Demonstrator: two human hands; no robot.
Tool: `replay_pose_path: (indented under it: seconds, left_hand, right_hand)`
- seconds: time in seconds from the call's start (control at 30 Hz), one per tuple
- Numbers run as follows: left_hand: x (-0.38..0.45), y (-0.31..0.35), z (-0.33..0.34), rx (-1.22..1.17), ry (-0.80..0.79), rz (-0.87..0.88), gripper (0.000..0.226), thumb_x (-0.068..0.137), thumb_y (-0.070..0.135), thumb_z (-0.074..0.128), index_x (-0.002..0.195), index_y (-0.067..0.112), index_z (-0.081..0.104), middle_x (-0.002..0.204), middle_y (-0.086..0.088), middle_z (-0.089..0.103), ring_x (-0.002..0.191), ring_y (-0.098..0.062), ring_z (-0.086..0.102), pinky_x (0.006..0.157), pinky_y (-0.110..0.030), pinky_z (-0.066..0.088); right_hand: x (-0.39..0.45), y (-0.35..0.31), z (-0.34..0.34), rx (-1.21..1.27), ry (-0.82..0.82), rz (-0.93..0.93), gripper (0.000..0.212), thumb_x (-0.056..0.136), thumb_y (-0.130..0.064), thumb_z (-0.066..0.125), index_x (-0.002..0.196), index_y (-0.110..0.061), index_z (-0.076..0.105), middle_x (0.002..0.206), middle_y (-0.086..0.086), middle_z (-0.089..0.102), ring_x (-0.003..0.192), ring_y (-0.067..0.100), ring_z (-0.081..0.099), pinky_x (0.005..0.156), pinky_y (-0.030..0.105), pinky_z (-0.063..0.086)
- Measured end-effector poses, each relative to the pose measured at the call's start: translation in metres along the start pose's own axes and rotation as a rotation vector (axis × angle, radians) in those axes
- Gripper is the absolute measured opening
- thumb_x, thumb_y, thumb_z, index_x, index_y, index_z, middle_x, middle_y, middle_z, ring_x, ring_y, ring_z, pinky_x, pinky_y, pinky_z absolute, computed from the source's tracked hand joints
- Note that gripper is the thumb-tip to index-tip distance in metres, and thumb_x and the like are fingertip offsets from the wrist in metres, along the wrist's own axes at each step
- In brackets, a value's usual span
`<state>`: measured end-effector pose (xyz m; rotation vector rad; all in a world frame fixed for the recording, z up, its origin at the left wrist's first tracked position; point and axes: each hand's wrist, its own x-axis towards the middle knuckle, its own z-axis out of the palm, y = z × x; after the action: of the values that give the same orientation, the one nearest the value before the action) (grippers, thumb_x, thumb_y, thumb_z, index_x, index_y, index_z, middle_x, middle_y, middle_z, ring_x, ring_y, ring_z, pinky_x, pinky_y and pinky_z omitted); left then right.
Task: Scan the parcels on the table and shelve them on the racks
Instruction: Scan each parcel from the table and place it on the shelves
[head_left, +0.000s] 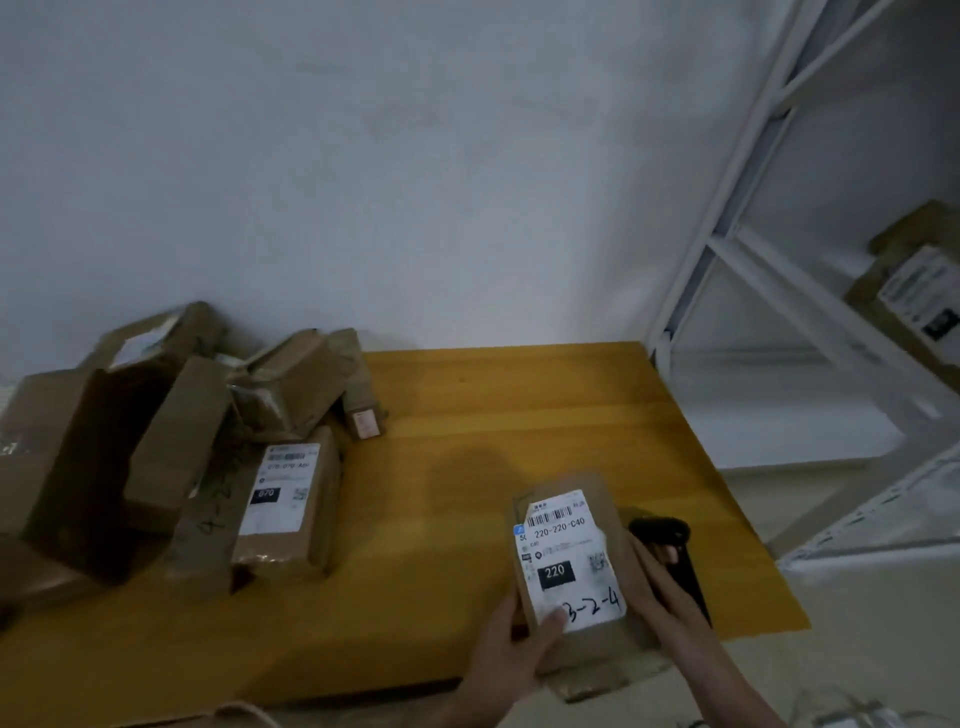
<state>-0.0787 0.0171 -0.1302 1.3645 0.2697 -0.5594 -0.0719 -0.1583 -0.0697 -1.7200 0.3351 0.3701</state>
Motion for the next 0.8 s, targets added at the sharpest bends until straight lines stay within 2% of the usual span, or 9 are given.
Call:
replay_pose_path:
  seconds: [0.03, 0.1, 0.2, 0.3, 0.4, 0.47, 0.6, 0.67, 0.8]
  left_hand:
    - [-0.012, 0.006, -0.009, -0.037, -0.017, -0.002, 0.054, 0.072, 0.045, 0.075, 0.120, 0.035, 0.052, 0.115, 0.010, 0.066, 0.106, -0.012, 0.062, 0.083, -0.028, 0.056]
    - [-0.037, 0.019, -0.029, -0.072, -0.040, 0.051, 0.040, 0.076, 0.039, 0.071, 0.113, 0.036, 0.055, 0.114, 0.009, 0.067, 0.103, -0.012, 0.063, 0.078, -0.026, 0.057]
    - [-0.082, 0.042, -0.055, 0.018, -0.053, 0.192, 0.043, 0.070, 0.048, 0.069, 0.111, 0.042, 0.055, 0.112, 0.016, 0.067, 0.104, -0.008, 0.062, 0.090, -0.033, 0.055]
    - [-0.124, 0.063, -0.078, 0.107, -0.047, 0.300, 0.040, 0.077, 0.044, 0.067, 0.113, 0.045, 0.050, 0.117, 0.017, 0.064, 0.107, -0.009, 0.061, 0.088, -0.035, 0.056]
    - [-0.164, 0.082, -0.092, 0.141, -0.046, 0.359, 0.040, 0.083, 0.037, 0.068, 0.114, 0.048, 0.047, 0.119, 0.013, 0.062, 0.108, -0.012, 0.061, 0.086, -0.034, 0.057]
    - [-0.188, 0.091, -0.098, 0.169, -0.044, 0.400, 0.046, 0.082, 0.038, 0.069, 0.121, 0.045, 0.045, 0.117, 0.014, 0.061, 0.108, -0.013, 0.061, 0.085, -0.033, 0.058]
    - [-0.228, 0.103, -0.092, 0.253, -0.034, 0.486, 0.092, 0.062, 0.066, 0.076, 0.141, 0.036, 0.040, 0.128, 0.006, 0.059, 0.111, -0.018, 0.062, 0.084, -0.039, 0.059]
    - [-0.244, 0.109, -0.080, 0.289, -0.034, 0.550, 0.097, 0.056, 0.072, 0.073, 0.141, 0.039, 0.040, 0.128, 0.009, 0.060, 0.110, -0.017, 0.063, 0.084, -0.039, 0.059]
    - [-0.268, 0.124, -0.027, 0.339, -0.102, 0.643, 0.091, 0.058, 0.070, 0.070, 0.139, 0.043, 0.040, 0.126, 0.012, 0.060, 0.110, -0.013, 0.063, 0.084, -0.037, 0.059]
  right_hand:
    - [-0.010, -0.008, 0.011, 0.007, 0.023, -0.030, 0.057, 0.087, -0.040, 0.060, 0.140, -0.040, 0.040, 0.130, -0.022, 0.045, 0.115, 0.005, 0.041, 0.079, 0.015, 0.042]
    - [-0.035, -0.029, 0.035, -0.024, 0.060, -0.116, 0.051, 0.091, -0.034, 0.057, 0.135, -0.047, 0.036, 0.116, -0.034, 0.041, 0.110, 0.001, 0.039, 0.069, 0.009, 0.037]
    - [-0.078, -0.056, 0.069, -0.002, 0.098, -0.235, 0.047, 0.093, -0.030, 0.054, 0.129, -0.050, 0.032, 0.106, -0.039, 0.037, 0.099, -0.004, 0.043, 0.065, 0.009, 0.038]
    - [-0.113, -0.069, 0.098, 0.031, 0.129, -0.318, 0.050, 0.093, -0.028, 0.055, 0.131, -0.050, 0.031, 0.107, -0.038, 0.041, 0.092, -0.015, 0.043, 0.061, 0.007, 0.045]
    - [-0.144, -0.079, 0.116, 0.086, 0.122, -0.342, 0.051, 0.091, -0.030, 0.058, 0.135, -0.047, 0.036, 0.116, -0.028, 0.049, 0.104, 0.000, 0.050, 0.071, 0.015, 0.044]
    - [-0.162, -0.083, 0.123, 0.112, 0.124, -0.363, 0.054, 0.090, -0.031, 0.059, 0.138, -0.044, 0.037, 0.121, -0.020, 0.051, 0.108, 0.007, 0.051, 0.076, 0.022, 0.047]
    - [-0.201, -0.093, 0.124, 0.165, 0.138, -0.432, 0.061, 0.084, -0.037, 0.062, 0.139, -0.045, 0.038, 0.131, -0.012, 0.051, 0.115, 0.015, 0.053, 0.088, 0.037, 0.051]
    - [-0.221, -0.097, 0.114, 0.211, 0.162, -0.470, 0.055, 0.086, -0.035, 0.061, 0.136, -0.045, 0.042, 0.126, -0.013, 0.056, 0.111, 0.014, 0.056, 0.084, 0.035, 0.051]
    - [-0.268, -0.102, 0.070, 0.216, 0.212, -0.568, 0.038, 0.091, -0.028, 0.056, 0.126, -0.040, 0.050, 0.110, -0.014, 0.067, 0.090, 0.005, 0.067, 0.065, 0.020, 0.053]
